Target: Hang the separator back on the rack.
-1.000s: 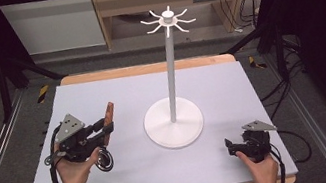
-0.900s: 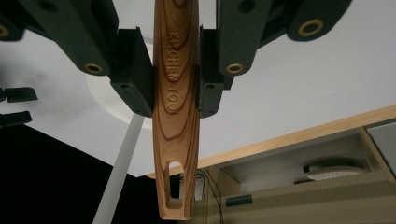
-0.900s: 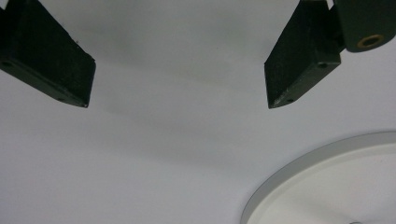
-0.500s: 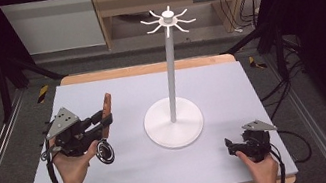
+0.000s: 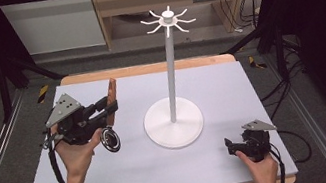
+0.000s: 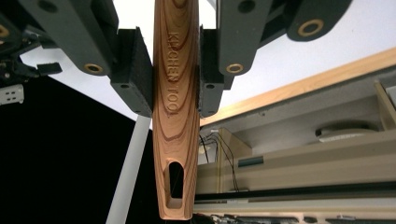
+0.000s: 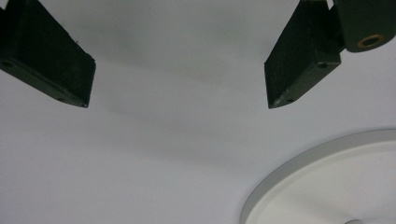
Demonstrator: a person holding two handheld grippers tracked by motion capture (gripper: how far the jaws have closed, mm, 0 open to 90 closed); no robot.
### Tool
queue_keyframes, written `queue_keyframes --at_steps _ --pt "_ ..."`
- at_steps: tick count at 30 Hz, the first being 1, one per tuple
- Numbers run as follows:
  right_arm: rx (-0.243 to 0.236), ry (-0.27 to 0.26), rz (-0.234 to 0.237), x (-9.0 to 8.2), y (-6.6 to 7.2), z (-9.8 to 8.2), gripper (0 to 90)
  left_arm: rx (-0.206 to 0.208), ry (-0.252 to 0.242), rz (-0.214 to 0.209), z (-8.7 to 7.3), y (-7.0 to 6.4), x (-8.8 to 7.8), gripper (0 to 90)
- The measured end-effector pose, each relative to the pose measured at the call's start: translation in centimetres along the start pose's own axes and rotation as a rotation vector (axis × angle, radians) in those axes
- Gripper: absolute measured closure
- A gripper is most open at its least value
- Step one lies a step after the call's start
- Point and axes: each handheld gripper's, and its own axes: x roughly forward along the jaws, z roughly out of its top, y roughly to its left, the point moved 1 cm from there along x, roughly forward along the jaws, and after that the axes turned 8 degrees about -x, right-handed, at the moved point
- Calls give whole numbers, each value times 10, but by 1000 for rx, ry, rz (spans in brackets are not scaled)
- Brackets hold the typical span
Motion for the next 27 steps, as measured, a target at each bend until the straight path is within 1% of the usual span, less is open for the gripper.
queue_keyframes --at_steps 3,4,5,6,7,10,11,14,15,26,27 --pt "-3 1 0 0 0 0 92 1 -14 -11 7 -3 1 673" --pt "-3 0 0 0 0 0 92 1 -14 -11 7 -3 1 673" --pt "-2 0 0 0 0 0 92 5 -22 -17 12 -6 2 673" --pt "0 -2 1 0 0 0 92 5 -22 -17 12 -6 2 673" --pt "0 -2 1 0 0 0 92 11 -23 -23 17 -9 3 673" --pt "-2 -2 0 0 0 0 92 21 -22 -24 22 -13 5 673" --pt "-1 -2 0 0 0 0 92 26 -25 -28 26 -16 6 672" --pt "1 -3 2 0 0 0 92 27 -29 -33 30 -18 7 672" --pt "4 -4 3 0 0 0 92 24 -34 -44 35 -20 8 672" --pt "3 -2 4 0 -1 0 92 44 -64 -63 50 -30 12 672" --pt "14 0 6 0 1 0 92 51 -67 -64 53 -33 12 672"
